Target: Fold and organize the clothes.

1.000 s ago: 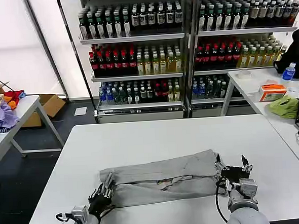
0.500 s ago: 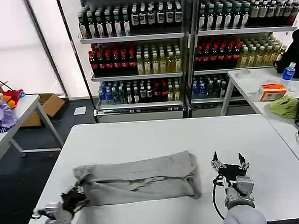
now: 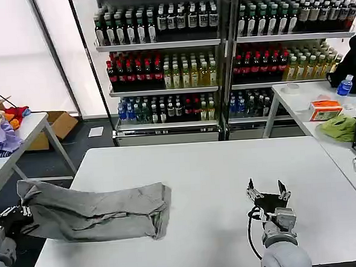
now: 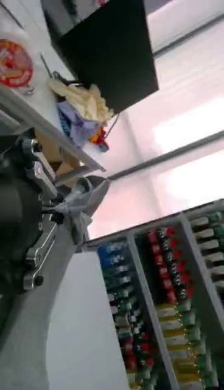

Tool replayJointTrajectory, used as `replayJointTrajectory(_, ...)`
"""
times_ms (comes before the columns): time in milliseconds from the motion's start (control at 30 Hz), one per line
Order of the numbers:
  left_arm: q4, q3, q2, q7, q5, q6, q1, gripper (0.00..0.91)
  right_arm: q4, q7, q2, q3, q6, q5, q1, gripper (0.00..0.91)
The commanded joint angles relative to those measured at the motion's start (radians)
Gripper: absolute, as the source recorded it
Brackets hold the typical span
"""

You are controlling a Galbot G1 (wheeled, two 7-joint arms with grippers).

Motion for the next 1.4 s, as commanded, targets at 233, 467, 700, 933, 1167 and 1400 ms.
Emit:
replayJointTrajectory(233,-0.164,0.38,-0.204,-0.013,0.118,0.023,-0.009,0.0,0.022,0.003,0.009,0.05,0.024,0.0,-0.067,0.907)
replayJointTrajectory(467,-0.14,0.462,-0.224,-0.021,0.122,0.044,-0.056,0.0,0.039,0.007,0.033,0.058,0.03,-0.005,-0.11,0.907)
replayJointTrajectory(700,-0.122,0.508,-0.226,-0.027,0.108,0.061,-0.102,0.0,0.044,0.009,0.05,0.073,0.04,-0.013,-0.139,0.907)
replayJointTrajectory(933,-0.122,0.541,-0.234,-0.036,0.096,0.073,-0.128,0.0,0.052,0.01,0.056,0.089,0.039,-0.02,-0.155,0.907)
replayJointTrajectory(1167,-0.116,0.572,-0.262,-0.039,0.1,0.081,-0.137,0.0,0.054,0.011,0.057,0.092,0.036,-0.022,-0.155,0.907)
replayJointTrajectory(1400,-0.114,0.578,-0.274,-0.04,0.116,0.092,-0.13,0.0,0.037,0.008,0.054,0.09,0.042,-0.02,-0.153,0.907)
